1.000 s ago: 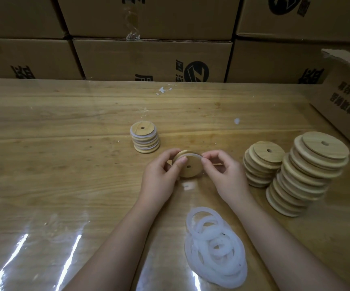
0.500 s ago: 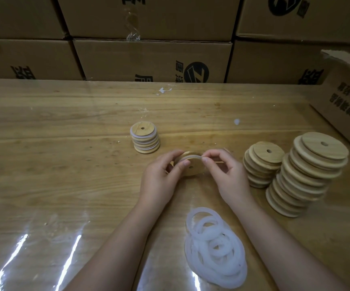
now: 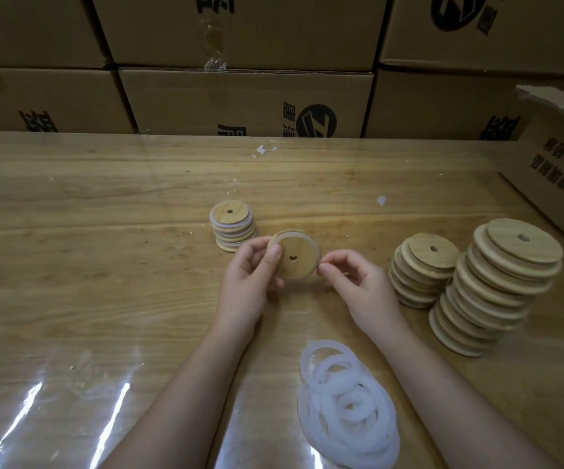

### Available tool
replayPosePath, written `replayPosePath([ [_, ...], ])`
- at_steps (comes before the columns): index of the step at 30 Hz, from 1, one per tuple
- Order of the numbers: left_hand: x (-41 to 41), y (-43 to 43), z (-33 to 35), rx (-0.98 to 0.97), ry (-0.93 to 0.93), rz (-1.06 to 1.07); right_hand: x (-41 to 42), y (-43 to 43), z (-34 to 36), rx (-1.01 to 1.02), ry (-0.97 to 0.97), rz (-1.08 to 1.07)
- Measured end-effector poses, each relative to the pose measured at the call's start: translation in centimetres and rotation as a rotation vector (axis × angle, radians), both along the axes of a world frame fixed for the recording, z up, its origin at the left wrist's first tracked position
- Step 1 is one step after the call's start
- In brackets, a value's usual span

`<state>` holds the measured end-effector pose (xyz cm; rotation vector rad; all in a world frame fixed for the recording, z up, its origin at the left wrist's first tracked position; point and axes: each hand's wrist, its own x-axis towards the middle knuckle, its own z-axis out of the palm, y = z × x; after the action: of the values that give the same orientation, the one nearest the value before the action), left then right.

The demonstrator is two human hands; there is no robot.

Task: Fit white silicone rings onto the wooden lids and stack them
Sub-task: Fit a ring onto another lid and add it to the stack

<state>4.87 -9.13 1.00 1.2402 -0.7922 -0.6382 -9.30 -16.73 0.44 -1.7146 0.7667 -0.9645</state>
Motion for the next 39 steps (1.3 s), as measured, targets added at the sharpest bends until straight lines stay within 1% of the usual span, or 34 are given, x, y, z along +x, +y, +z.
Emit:
replayPosePath([
  [2, 0.0, 0.0, 0.1, 0.002, 0.015, -0.004, 0.0, 0.1, 0.1, 0.011, -0.012, -0.008],
  [4, -0.1, -0.1, 0.0, 0.04, -0.01, -0.016, -0.1, 0.1, 0.1, 0.015, -0.016, -0.024],
  [8, -0.3, -0.1, -0.6, 0.177, -0.146, -0.048, -0.1, 0.0, 0.2, 0.055, -0.077, -0.059],
  [12, -0.4, -0.2, -0.9, 0.219, -0.24, -0.02, -0.2, -0.2, 0.2, 0.072, -0.15, -0.064],
  [17, -0.3, -0.2, -1.0, 0.22, -0.309, 0.075, -0.1, -0.3, -0.1, 0.048, -0.172, -0.029],
  [20, -0.6, 0.0, -0.8, 0.199, -0.454, 0.096, -0.2, -0.4, -0.1, 0.033, -0.18, -0.025],
  [22, -0.7, 0.1, -0.7, 0.182, -0.497, 0.109, -0.3, -0.4, -0.2, 0.039, -0.179, -0.011],
  [27, -0.7, 0.2, -0.7, 0.156, -0.49, 0.121, -0.2, 0.0, 0.3, -0.062, -0.157, 0.06],
  [33, -0.9, 0.3, -0.6, 0.115, -0.498, 0.071, 0.0, 0.1, 0.2, 0.025, -0.209, 0.018],
  [39, -0.4, 0.0, -0.7, 0.065, -0.26, 0.037, 0.0, -0.3, -0.2, 0.128, -0.186, -0.006],
])
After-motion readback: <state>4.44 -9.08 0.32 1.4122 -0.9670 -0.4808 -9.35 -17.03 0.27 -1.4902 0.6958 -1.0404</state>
